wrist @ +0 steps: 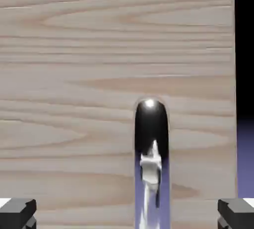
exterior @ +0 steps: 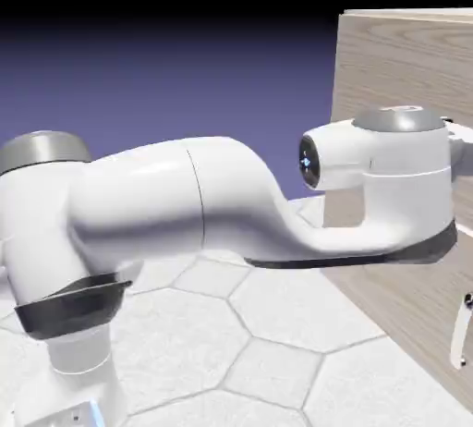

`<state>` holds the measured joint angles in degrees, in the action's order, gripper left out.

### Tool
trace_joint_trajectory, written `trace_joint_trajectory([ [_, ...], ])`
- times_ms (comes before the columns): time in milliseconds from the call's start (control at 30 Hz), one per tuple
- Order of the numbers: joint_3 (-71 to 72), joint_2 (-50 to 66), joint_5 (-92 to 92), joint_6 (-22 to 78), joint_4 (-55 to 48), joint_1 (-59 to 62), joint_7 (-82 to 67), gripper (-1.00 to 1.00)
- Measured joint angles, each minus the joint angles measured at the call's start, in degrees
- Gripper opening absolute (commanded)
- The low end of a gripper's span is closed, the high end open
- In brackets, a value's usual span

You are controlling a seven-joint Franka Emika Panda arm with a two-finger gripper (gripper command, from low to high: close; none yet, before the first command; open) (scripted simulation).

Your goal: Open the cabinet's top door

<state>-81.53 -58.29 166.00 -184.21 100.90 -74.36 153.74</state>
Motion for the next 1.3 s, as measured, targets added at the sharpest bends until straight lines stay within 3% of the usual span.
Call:
trace_joint_trajectory([
  [200,-5.6,1.2,-0.1,-0.6,-9.4,-10.4,0.2,1.0],
  [233,-5.8,1.2,-0.1,-0.6,-9.6,-10.6,0.2,-1.0],
  [300,-5.8,1.2,-0.1,-0.6,-9.6,-10.6,0.2,-1.0],
  [833,12.8,9.1,-0.2,15.7,20.3,21.6,12.3,-1.0],
  [1300,35.1,7.3,-14.2,25.2,41.5,50.6,9.9,-1.0],
])
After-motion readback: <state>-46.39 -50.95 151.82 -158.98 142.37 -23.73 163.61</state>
